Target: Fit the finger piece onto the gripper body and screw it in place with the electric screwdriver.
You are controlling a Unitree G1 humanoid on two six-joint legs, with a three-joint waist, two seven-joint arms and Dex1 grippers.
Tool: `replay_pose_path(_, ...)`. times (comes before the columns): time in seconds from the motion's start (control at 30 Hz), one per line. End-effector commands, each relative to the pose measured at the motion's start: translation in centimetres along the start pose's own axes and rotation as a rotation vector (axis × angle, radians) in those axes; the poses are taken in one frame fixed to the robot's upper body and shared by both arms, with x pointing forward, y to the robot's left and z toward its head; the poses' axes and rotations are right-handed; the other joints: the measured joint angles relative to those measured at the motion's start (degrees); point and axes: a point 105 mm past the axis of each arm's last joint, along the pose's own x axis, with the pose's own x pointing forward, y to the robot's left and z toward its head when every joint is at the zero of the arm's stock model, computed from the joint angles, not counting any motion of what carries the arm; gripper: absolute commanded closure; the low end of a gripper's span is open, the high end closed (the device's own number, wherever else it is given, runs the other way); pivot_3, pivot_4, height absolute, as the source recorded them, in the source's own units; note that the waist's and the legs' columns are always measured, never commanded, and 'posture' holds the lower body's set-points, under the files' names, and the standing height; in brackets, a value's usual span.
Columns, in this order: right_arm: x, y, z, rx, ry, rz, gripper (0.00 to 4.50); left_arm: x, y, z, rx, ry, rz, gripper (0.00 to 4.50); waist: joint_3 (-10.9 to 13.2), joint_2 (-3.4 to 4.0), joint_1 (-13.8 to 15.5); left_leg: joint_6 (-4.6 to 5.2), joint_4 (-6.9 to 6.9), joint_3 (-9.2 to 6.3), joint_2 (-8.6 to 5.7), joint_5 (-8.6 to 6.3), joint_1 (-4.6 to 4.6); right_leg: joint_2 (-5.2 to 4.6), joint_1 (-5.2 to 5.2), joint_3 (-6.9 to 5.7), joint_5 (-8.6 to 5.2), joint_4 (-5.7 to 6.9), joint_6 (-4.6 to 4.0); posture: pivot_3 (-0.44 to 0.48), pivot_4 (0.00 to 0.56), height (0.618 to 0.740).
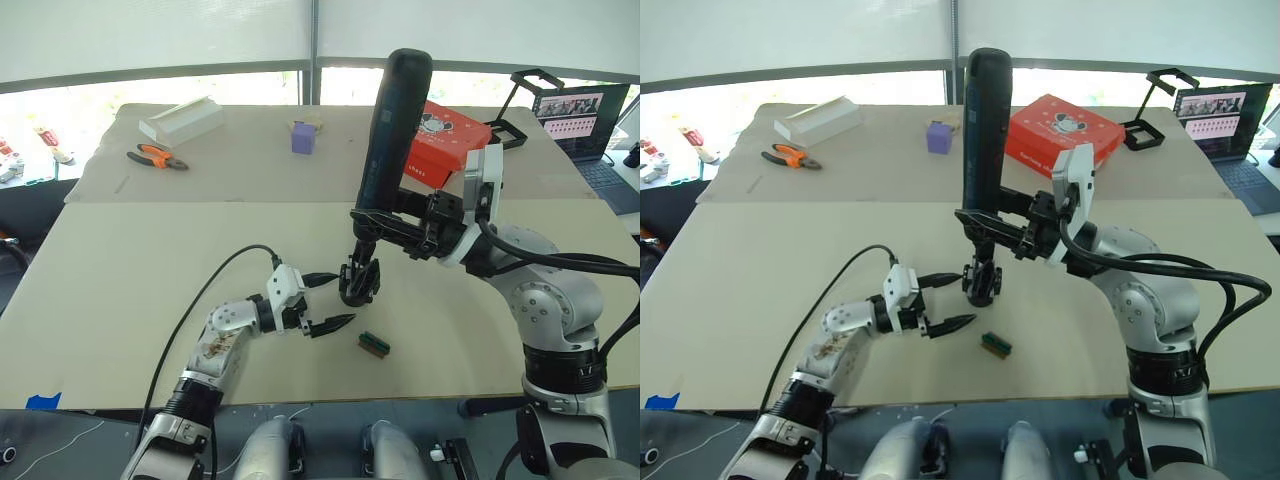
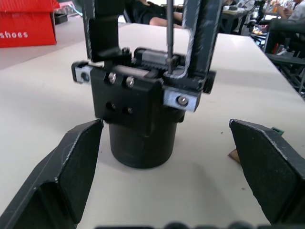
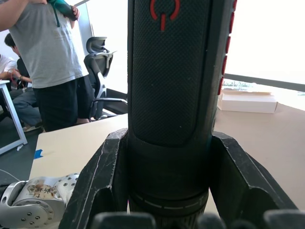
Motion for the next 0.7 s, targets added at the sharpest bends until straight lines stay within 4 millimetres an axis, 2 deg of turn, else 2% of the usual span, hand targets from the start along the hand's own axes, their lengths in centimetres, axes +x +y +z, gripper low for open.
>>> replay_pose_path(0.03, 0.1, 0.8, 1.5, -0.07, -0.051, 0.03, 2.59, 0.7, 0.3, 0.6, 0.042, -0.013, 0.002, 0.0, 0.0, 0.0, 0.0, 0.0, 0.0, 0.0, 0.0, 0.0, 0.0, 0.0, 0.0, 0.0, 0.0, 0.0, 0.0, 0.0, 0.15, 0.74)
replay_pose_path(0.7, 0.1, 1.0, 1.6, -0.083, -0.053, 0.031, 2.59, 4.0, 1.3, 0.3, 0.074, 0.012, 0.008, 0.0, 0.0, 0.0, 0.0, 0.02, 0.0, 0.0, 0.0, -0.01, 0.0, 0.0, 0.01, 0.0, 0.0, 0.0, 0.0, 0.0, 0.15, 0.74)
